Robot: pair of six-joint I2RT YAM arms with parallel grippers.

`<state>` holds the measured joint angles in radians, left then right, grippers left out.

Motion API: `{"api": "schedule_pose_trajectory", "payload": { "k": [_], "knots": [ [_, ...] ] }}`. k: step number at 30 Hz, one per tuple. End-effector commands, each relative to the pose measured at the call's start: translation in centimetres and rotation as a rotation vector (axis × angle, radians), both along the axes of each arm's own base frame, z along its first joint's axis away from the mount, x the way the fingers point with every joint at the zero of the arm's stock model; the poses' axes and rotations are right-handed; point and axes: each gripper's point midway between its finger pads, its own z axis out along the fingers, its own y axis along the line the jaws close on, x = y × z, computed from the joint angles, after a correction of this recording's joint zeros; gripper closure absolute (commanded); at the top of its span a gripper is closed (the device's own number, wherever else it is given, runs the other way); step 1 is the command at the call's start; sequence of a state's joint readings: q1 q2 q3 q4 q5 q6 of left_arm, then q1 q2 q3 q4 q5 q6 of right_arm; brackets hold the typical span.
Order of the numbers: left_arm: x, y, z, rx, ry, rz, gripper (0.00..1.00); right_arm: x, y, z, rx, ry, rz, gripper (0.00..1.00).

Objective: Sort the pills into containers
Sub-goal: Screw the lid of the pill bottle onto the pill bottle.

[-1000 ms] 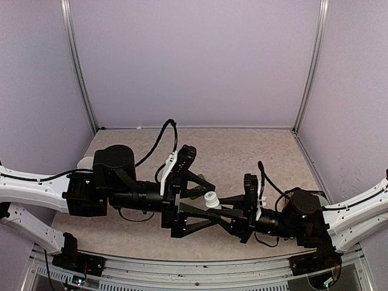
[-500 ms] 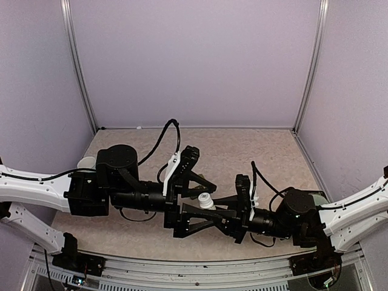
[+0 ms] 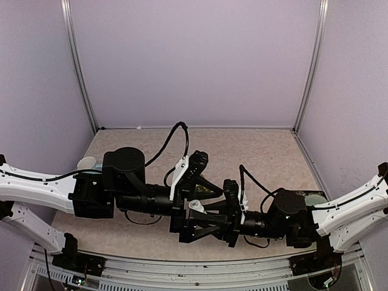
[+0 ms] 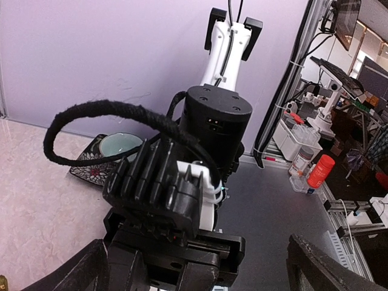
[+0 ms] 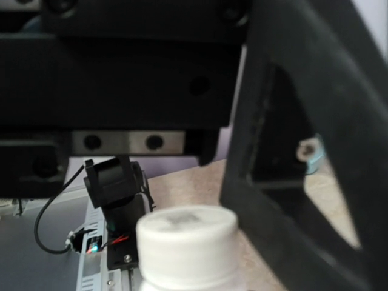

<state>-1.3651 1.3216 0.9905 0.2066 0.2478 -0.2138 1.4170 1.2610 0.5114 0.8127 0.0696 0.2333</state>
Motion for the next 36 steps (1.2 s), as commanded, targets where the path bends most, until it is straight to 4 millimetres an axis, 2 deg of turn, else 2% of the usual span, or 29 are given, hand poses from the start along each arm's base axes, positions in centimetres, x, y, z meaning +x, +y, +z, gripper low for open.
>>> {"api": "schedule_pose_trajectory", "payload": {
  "k": [1,6,8,12,16,22,36],
  "knots": [
    [-3.0,-0.5,1.7,-0.053,0.006,-0.120,0.01,1.8,0.3,1.6,0.042,0.014,-0.068,0.85],
    [-3.1,-0.6,2.0,-0.065,0.003,-0.123,0.01,1.7,0.7,1.8,0.047,0.008,-0.056,0.85],
    [-2.4,-0.5,1.9,-0.050,-0.017,-0.086,0.01,1.5,0.6,2.1,0.055,0.004,-0.046,0.85],
    [0.1,1.1,1.6,-0.022,-0.014,0.013,0.01,1.2,-0.6,2.9,0.079,0.009,-0.043,0.85],
    [0.8,2.8,1.5,-0.007,-0.005,0.046,0.01,1.5,-1.8,3.3,0.081,0.009,-0.069,0.85],
    [0.5,3.4,1.1,0.010,0.014,0.041,0.01,2.3,-2.6,3.0,0.059,0.009,-0.123,0.85],
    [-0.8,2.6,1.3,-0.003,0.016,-0.020,0.01,2.9,-1.0,1.1,-0.002,0.036,-0.140,0.85]
  ]
}}
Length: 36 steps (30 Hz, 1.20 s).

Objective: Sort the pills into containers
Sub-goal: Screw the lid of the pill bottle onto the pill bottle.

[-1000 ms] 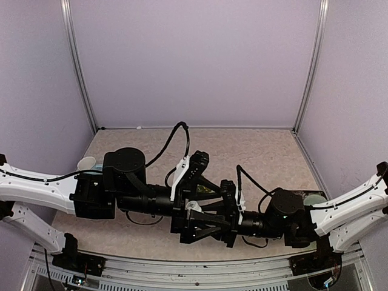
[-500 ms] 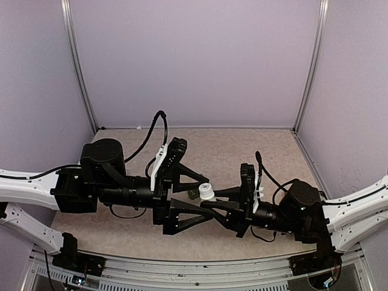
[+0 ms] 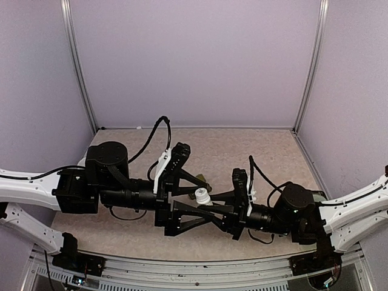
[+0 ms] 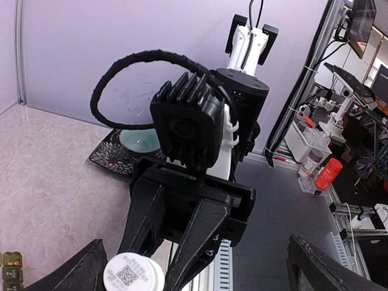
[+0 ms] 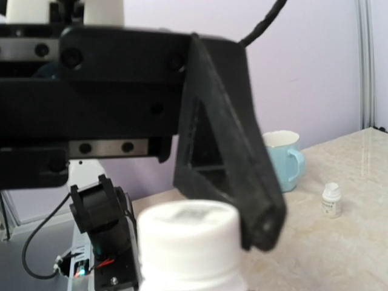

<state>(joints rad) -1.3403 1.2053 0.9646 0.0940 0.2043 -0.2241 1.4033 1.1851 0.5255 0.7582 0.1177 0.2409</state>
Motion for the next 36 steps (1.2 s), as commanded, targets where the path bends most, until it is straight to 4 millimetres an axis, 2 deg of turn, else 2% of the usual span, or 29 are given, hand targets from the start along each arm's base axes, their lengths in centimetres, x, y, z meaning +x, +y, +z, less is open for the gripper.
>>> {"api": "schedule_pose_trajectory", "payload": {
  "k": [1,10,21,25,31,36],
  "knots": [
    [-2.3,-0.5,0.4,-0.027,0.008,-0.096,0.01,1.7,0.4,-1.1,-0.038,0.033,-0.078,0.85],
    [-3.9,-1.5,0.5,-0.046,0.011,-0.150,0.01,1.7,1.9,-1.5,-0.049,0.036,-0.053,0.85],
    [-5.4,-2.6,1.4,-0.083,0.006,-0.211,0.01,1.8,2.7,-1.1,-0.036,0.024,-0.034,0.85],
    [-3.4,-2.1,1.8,-0.073,-0.030,-0.114,0.01,1.1,2.6,-0.5,-0.014,0.017,0.002,0.86],
    [0.3,0.9,2.7,-0.088,-0.025,0.019,0.01,0.5,1.1,0.4,0.021,0.017,0.017,0.86],
    [1.3,1.9,1.5,-0.026,-0.017,0.062,0.01,0.7,0.2,0.8,0.025,0.007,-0.002,0.86]
  ]
}}
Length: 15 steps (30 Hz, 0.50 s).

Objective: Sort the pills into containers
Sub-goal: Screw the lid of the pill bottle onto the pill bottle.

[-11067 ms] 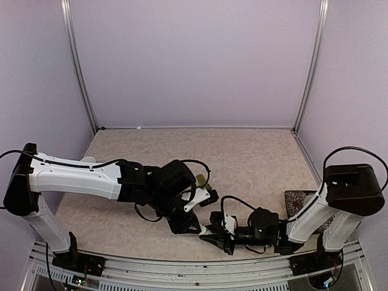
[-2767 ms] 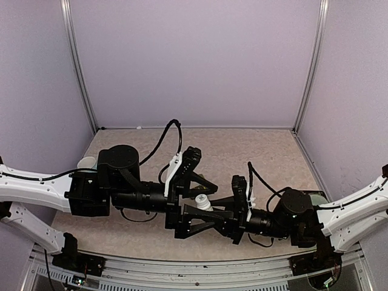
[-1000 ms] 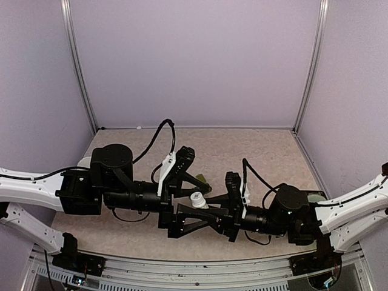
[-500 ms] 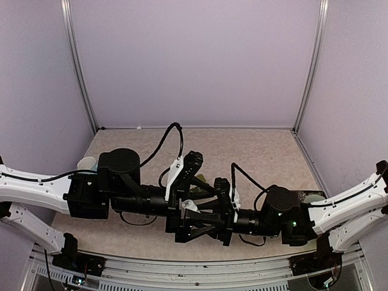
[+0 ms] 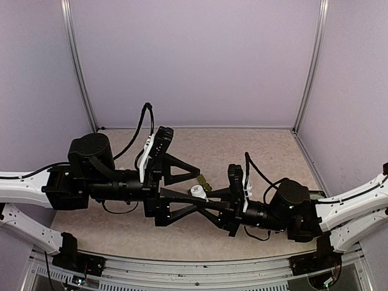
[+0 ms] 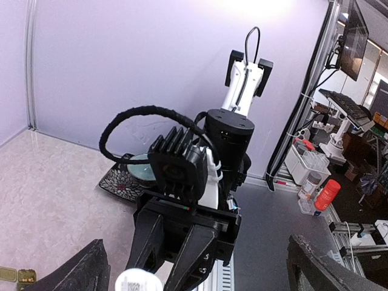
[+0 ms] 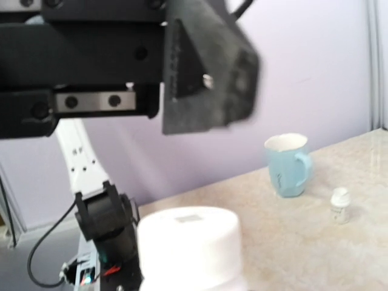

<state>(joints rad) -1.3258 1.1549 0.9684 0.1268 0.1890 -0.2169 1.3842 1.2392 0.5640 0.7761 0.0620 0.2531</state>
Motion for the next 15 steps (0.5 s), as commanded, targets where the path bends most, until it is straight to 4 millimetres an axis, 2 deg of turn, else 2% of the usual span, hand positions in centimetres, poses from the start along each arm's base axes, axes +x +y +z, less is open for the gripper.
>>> {"api": "schedule_pose_trajectory", "payload": {
  "k": [1,8,15],
  "knots": [
    [0.7,0.8,-1.7,0.064,0.021,0.033,0.01,0.7,-1.3,0.6,0.022,0.000,-0.046,0.86],
    [0.6,0.5,-2.8,0.092,0.046,0.025,0.01,0.9,-1.7,1.3,0.032,-0.021,-0.064,0.86],
    [0.3,-0.2,-3.2,0.098,0.055,0.000,0.01,0.9,-1.6,1.0,0.020,-0.020,-0.064,0.86]
  ]
}}
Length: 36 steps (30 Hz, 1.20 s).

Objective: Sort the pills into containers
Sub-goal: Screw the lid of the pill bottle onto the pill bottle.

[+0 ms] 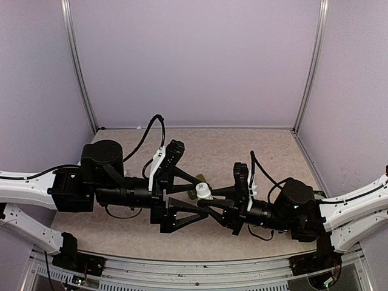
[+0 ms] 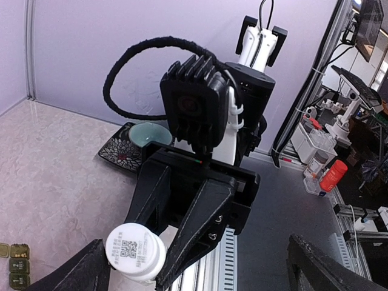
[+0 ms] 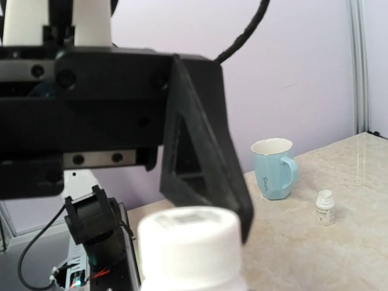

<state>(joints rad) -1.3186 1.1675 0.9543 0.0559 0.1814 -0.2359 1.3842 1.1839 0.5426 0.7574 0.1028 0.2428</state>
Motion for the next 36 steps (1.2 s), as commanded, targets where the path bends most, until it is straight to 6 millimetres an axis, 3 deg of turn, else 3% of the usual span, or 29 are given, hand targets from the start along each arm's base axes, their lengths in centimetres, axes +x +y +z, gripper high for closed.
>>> {"api": "schedule_pose_trajectory", "payload": {
  "k": [1,11,20,29,32,36],
  "knots": [
    [-0.2,-0.3,-0.3,0.001,0.016,-0.019,0.01,0.5,-0.3,0.3,0.003,-0.010,-0.024,0.86],
    [-1.2,-0.7,0.8,-0.043,0.006,-0.075,0.01,0.6,1.9,-1.7,-0.052,0.007,-0.002,0.85],
    [-3.1,-1.8,0.3,-0.031,0.005,-0.143,0.01,0.5,2.4,-0.6,-0.035,-0.017,0.004,0.85],
    [-4.6,-3.1,1.4,-0.081,-0.006,-0.209,0.01,0.7,3.2,-0.9,-0.047,-0.017,0.011,0.85],
    [-3.4,-3.2,1.8,-0.066,-0.021,-0.139,0.01,0.6,3.1,-0.5,-0.038,-0.021,0.013,0.85],
    [-0.1,-1.5,2.1,-0.029,-0.022,0.021,0.01,0.1,2.4,-0.2,-0.023,-0.026,0.037,0.86]
  ]
}}
